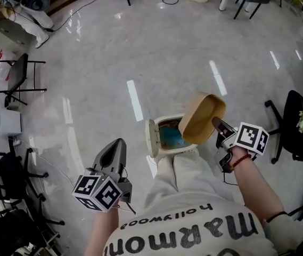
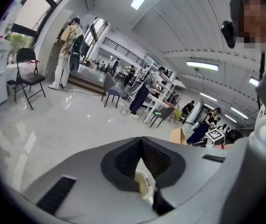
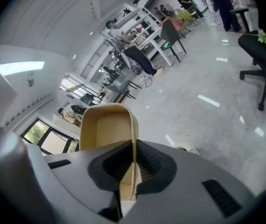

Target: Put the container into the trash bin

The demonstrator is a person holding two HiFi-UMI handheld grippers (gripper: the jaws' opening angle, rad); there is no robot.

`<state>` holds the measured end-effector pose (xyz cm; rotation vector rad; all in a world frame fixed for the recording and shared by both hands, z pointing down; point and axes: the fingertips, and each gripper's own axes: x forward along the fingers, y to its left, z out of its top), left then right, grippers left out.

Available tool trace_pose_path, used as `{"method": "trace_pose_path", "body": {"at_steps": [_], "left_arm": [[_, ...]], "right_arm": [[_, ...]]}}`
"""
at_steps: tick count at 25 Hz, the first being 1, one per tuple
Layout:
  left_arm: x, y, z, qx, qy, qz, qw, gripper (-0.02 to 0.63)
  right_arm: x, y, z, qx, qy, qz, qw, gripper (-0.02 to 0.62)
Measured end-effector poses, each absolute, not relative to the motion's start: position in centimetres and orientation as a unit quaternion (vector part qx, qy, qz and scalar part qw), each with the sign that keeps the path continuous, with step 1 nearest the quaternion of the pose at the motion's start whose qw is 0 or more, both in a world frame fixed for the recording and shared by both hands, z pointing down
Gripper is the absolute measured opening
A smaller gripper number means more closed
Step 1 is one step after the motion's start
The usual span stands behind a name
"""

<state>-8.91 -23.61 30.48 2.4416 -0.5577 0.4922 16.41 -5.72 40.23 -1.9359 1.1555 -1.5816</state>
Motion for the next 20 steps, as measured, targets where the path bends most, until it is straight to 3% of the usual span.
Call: {"method": "trace_pose_path", "body": {"at_steps": [9,15,20], "left_arm": [[-8.9,-23.1,35.5,0.908,-0.244,0.170,0.294,0.000],[-8.6,-20.9,39.4,0.891,-0.251,0.181,0.332,-0.002],[-9.3,-19.4,42.4,0.869,-0.280,0.169,0.371,-0.002]], "right_arm": [[16.1,-7.0,48.8,-0.702,0.382,-0.586,0.136,0.015],[15.2,-7.4,55.0,-0.679,0.392,-0.615,0.080,0.015],[15.3,-8.8,58.0,-0.688,0.443,-0.575,0.015,0.014]]}}
